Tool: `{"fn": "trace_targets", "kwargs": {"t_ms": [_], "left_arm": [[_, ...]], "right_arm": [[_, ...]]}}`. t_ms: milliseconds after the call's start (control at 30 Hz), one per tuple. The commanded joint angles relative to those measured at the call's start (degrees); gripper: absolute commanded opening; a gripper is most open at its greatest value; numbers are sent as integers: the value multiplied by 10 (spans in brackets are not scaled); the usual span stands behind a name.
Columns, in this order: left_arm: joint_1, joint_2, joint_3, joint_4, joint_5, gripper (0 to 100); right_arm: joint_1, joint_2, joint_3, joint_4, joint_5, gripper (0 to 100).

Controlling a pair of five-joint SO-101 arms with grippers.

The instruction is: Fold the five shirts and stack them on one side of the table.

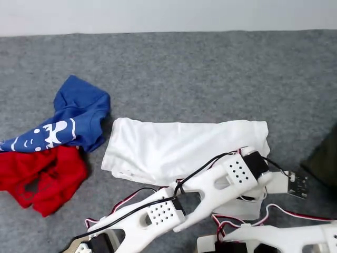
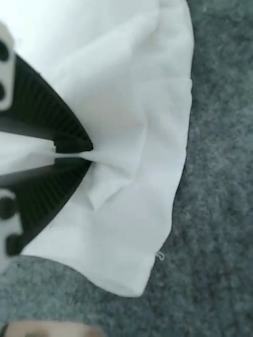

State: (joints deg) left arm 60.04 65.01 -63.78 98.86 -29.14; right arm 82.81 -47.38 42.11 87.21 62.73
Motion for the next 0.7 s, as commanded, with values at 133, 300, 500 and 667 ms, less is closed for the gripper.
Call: {"fn": "trace_targets", "kwargs": {"t_ms": [133, 300, 500, 667], "left_arm": [[-37, -88, -24, 16, -2, 2], [-90, -101, -24, 16, -2, 2], [-131, -97, -21, 15, -4, 2], [-156, -97, -21, -11, -4, 3]], "right_arm": [[4, -17, -4, -2, 4, 10], [4, -15, -4, -1, 4, 10], [1, -14, -4, -1, 3, 10], [1, -14, -4, 0, 3, 10]]}}
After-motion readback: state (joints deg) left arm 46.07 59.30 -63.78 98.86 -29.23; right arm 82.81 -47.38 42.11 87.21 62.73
